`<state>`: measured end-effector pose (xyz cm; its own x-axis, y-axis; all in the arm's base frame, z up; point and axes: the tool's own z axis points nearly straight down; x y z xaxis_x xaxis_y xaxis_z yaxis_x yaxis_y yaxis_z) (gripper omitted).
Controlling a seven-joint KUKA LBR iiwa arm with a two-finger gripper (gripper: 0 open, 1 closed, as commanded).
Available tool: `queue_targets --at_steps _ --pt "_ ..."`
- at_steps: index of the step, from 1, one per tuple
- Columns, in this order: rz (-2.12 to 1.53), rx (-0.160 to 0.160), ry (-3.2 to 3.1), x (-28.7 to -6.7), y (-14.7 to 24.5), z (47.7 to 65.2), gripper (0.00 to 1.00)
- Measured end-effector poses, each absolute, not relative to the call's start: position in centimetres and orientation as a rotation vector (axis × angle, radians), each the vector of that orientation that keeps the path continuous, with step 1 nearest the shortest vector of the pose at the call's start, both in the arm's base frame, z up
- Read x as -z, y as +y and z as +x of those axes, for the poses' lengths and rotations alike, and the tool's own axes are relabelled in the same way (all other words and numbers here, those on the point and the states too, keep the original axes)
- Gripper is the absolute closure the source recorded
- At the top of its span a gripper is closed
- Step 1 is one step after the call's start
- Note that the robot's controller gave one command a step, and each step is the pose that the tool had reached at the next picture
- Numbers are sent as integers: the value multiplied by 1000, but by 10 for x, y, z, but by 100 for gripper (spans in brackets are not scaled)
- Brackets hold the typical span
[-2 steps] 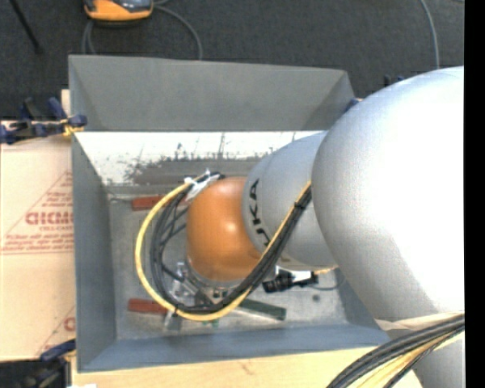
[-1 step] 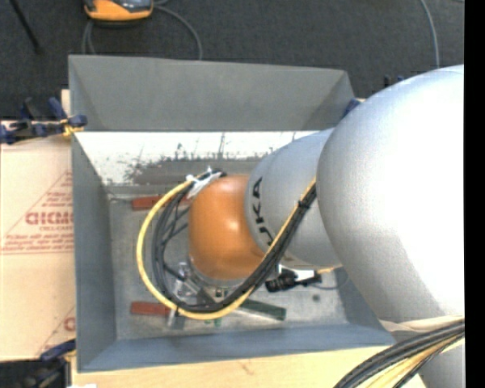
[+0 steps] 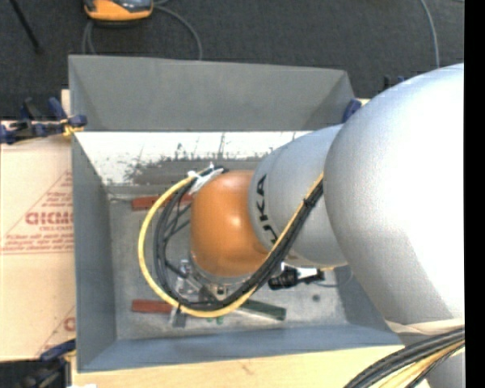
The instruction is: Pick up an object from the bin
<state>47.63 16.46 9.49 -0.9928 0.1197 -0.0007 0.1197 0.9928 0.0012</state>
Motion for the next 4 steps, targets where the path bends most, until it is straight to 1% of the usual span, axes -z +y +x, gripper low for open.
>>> queue_targets --at_steps 1,2,3,4 --pt "191 -1 3136 -104 164 476 100" --pt "193 3 3142 -117 164 475 100" --pt "194 1 3139 -136 164 476 100" --pt "194 -2 3134 -149 164 477 100"
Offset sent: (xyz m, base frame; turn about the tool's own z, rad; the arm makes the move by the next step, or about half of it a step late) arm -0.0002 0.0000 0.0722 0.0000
